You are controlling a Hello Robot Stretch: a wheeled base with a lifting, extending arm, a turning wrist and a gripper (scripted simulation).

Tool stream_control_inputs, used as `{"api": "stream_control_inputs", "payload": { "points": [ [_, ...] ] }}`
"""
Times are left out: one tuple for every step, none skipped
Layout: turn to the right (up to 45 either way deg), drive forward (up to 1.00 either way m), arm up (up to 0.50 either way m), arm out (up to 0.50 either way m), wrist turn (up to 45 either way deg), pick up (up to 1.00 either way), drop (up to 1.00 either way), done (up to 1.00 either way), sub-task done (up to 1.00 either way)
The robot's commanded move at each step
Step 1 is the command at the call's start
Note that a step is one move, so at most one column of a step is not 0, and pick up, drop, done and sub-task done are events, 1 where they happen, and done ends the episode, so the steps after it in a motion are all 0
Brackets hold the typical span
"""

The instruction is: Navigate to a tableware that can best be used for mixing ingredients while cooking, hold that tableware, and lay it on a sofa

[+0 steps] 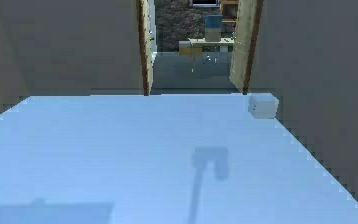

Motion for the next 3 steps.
{"api": "stream_control_inputs", "payload": {
  "points": [
    [0.0,0.65,0.00,0.00,0.0,0.00,0.00,0.00,0.00],
    [-42.0,0.00,0.00,0.00,0.0,0.00,0.00,0.00,0.00],
    [0.0,0.45,0.00,0.00,0.0,0.00,0.00,0.00,0.00]
  ]
}}
